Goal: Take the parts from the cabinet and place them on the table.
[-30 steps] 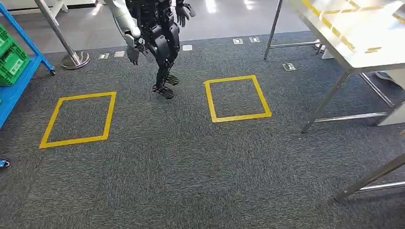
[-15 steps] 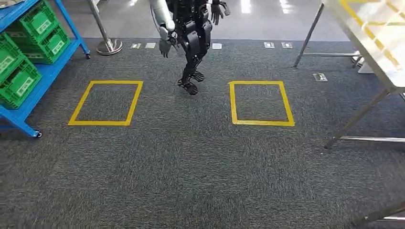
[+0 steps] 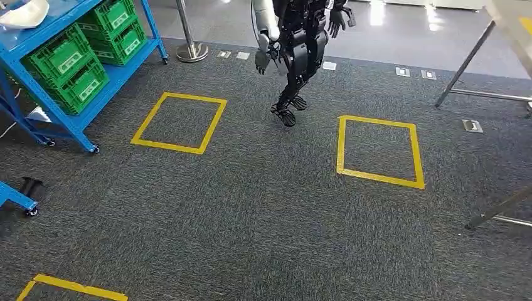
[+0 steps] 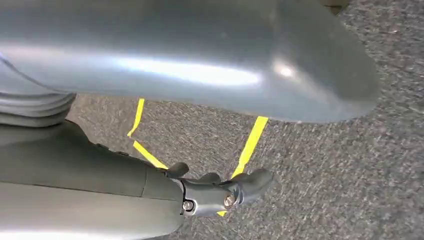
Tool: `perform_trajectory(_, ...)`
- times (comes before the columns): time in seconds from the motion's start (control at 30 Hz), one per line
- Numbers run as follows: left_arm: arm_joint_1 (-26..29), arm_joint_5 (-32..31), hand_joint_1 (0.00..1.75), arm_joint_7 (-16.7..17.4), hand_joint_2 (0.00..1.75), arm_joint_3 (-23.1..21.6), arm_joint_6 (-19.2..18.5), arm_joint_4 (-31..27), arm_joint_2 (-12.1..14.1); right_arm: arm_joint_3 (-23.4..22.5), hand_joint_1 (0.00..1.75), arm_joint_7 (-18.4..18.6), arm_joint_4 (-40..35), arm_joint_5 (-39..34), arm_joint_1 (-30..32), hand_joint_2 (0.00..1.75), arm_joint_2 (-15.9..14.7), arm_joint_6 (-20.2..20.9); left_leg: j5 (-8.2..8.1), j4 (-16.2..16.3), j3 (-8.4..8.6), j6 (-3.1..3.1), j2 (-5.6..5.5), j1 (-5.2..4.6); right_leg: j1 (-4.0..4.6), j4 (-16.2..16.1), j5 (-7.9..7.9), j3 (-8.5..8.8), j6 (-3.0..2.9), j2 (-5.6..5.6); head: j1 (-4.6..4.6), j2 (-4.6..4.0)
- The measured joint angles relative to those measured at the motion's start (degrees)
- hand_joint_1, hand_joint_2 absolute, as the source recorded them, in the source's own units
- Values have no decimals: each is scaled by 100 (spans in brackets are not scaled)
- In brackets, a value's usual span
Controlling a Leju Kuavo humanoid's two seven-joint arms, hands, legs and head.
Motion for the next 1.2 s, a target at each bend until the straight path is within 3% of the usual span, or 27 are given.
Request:
perform_trajectory(0.07, 28, -2, 0, -2, 0, -2, -15, 0, 15, 0, 0, 0, 0, -2, 5, 0, 2, 0, 12, -8, -35, -74, -78, 21, -23, -52, 40, 6, -108, -149, 0, 0)
perform_trajectory(0.1, 35, -2, 0, -2, 0, -4, -17, 2, 13, 0, 0, -2, 0, -2, 2, 0, 0, 0, -83, 125, -81, -79, 302, -3, -17, -73, 51, 15, -151, -210, -15, 0)
perform_trajectory(0.13, 18, -7, 0, -4, 0, -13, -20, 2, 13, 0, 0, -7, 0, -2, 10, 0, 0, -7, -295, 435, -231, -101, 551, -4, -3, -77, 45, 16, -195, -277, -76, 0)
perform_trajectory(0.2, -16, -11, 0, -4, 0, -37, -20, 2, 13, 0, 0, -7, 0, 0, 55, 0, 0, 4, -717, 1297, -643, -130, 679, 7, 28, -75, 30, 14, -218, -463, -81, 0)
perform_trajectory(0.23, -15, -13, 0, -4, 0, -44, -20, 2, 13, 0, 0, -7, 2, 0, 63, 0, 0, 7, -826, 1645, -805, -136, 687, 9, 38, -72, 23, 11, -229, -551, -83, 0)
perform_trajectory(0.27, -1, -11, 0, 7, 0, -46, -22, 2, 13, 0, 0, -7, 2, 9, 60, 0, 2, 7, -784, 1717, -826, -135, 690, 8, 45, -72, 18, 15, -234, -626, -81, 0)
perform_trajectory(0.3, 19, -11, 0, 11, 0, -46, -24, 2, 20, 0, 0, 0, 2, 20, 52, 0, 2, 4, -621, 1517, -713, -127, 697, 7, 49, -71, 14, 21, -236, -691, -83, 0)
perform_trajectory(0.33, 27, -9, 0, 13, 0, -46, -26, 2, 33, 0, 0, 4, 2, 35, 44, 0, 7, 4, -382, 1088, -482, -110, 730, 5, 51, -69, 5, 37, -229, -761, -83, 0)
perform_trajectory(0.37, 26, 7, 0, 13, 0, -46, -28, 0, 42, 0, 0, 4, 2, 63, 39, 0, 15, 2, -154, 571, -203, -84, 842, -6, 52, -68, -7, 58, -215, -827, -83, 0)
perform_trajectory(0.4, 17, 15, 0, 15, 0, -46, -28, 0, 46, 0, 0, 4, 2, 81, 37, 0, 17, 0, -24, 112, 49, -48, 1083, -28, 61, -65, -22, 82, -195, -886, -87, 0)
perform_trajectory(0.43, -6, 28, 0, 28, 0, -46, -28, 0, 50, 0, 0, 2, 2, 98, 36, 0, 22, -2, -105, -8, 75, -2, 1220, -93, 104, -42, -52, 89, -152, -945, -90, 0)
perform_trajectory(0.53, 26, 42, 0, 55, 0, -46, -22, 0, 63, 0, 0, 2, 2, 168, -14, 0, 37, -4, -84, -6, 31, 85, 1004, -107, 69, -86, -48, 140, -69, -1101, -72, 0)
perform_trajectory(0.57, 35, 42, 0, 63, 175, -46, -17, 0, 66, 2, 0, 0, 2, 181, -39, 0, 42, 0, -53, -66, 54, 132, 935, -88, 89, -85, -69, 176, -23, -1147, -77, 0)
perform_trajectory(0.6, 48, 44, 0, 63, 175, -46, -17, 0, 57, 2, 0, -2, 2, 186, -47, 0, 42, 0, -16, -110, 121, 156, 873, -49, 49, -5, -122, 178, 18, -915, -68, 0)
perform_trajectory(0.63, 40, 44, 0, 70, 175, -44, -15, 0, 66, 2, 0, -9, 2, 188, -52, 0, 48, 2, 9, -127, 117, 191, 817, -30, 40, 220, -281, 71, 44, -590, -40, 0)
perform_trajectory(0.67, 17, 44, 0, 72, 175, -44, -15, 0, 70, 2, 0, -2, 4, 190, -40, 0, 48, 6, 28, -126, 100, 217, 754, -28, 33, 651, -522, -140, 62, -425, -29, 0)
perform_trajectory(0.73, 0, 52, 0, 87, 175, -44, -13, 0, 68, 2, 0, -7, 9, 225, -8, 0, 39, 28, 34, -123, 87, 226, 586, -28, 30, 1525, -844, -588, 95, -348, -13, 0)
perform_trajectory(0.77, 3, 52, 0, 96, 175, -44, -11, 0, 70, 2, 0, -11, 9, 234, 4, 0, 39, 28, 34, -117, 90, 224, 505, -26, 27, 1654, -804, -684, 105, -345, -9, 0)
perform_trajectory(0.8, 15, 55, 0, 107, 175, -44, -11, 0, 68, 2, 0, -22, 9, 245, 12, 0, 42, 31, 33, -106, 92, 221, 428, -21, 16, 1525, -631, -658, 115, -344, -9, 0)
perform_trajectory(0.87, 18, 59, 0, 107, 175, -44, -4, 2, 59, 2, 0, -35, 9, 265, 8, 0, 39, 28, 13, -56, 90, 180, 268, 0, -22, 709, -110, -318, 130, -266, -9, 0)
perform_trajectory(0.9, 10, 59, 0, 107, 175, -44, 0, 0, 59, 2, 0, -35, 9, 284, 9, 0, 39, 28, -7, -25, 82, 145, 192, 16, -57, 175, 116, -68, 138, -59, -4, 0)
perform_trajectory(0.93, -5, 61, 0, 105, 175, -44, 4, 0, 61, 4, 0, -35, 13, 289, 9, 0, 39, 31, -34, 25, 43, 89, 126, -14, -56, -29, -2, 9, 138, 200, 11, 0)
perform_trajectory(1.07, 30, 77, 0, 105, 175, -44, 26, 0, 61, 11, 0, -42, 13, 324, -21, 0, 39, 31, 30, -47, -34, -80, -101, 30, -27, -51, 43, 6, -37, -55, 4, 0)
perform_trajectory(1.1, 47, 87, 0, 105, 175, -44, 31, 0, 72, 13, 0, -42, 13, 323, -35, 0, 44, 31, 2, 17, -38, -87, 40, 34, -58, -97, 79, 11, -93, -153, 6, 0)
perform_trajectory(1.13, 50, 94, 0, 107, 175, -44, 31, 2, 63, 13, 0, -48, 13, 321, -34, 0, 44, 33, -148, 204, -130, -101, 359, 9, -51, -109, 81, 12, -136, -199, -31, 0)
perform_trajectory(1.17, 31, 96, 0, 105, 175, -44, 31, 2, 59, 13, 0, -46, 13, 319, -22, 0, 44, 33, -380, 559, -308, -117, 542, 16, -40, -109, 77, 9, -161, -280, -81, 0)
perform_trajectory(1.2, 11, 94, 0, 107, 175, -44, 31, 2, 57, 13, 0, -31, 13, 308, 6, 0, 44, 35, -626, 1035, -533, -136, 634, 23, -22, -108, 69, 10, -172, -380, -83, 0)
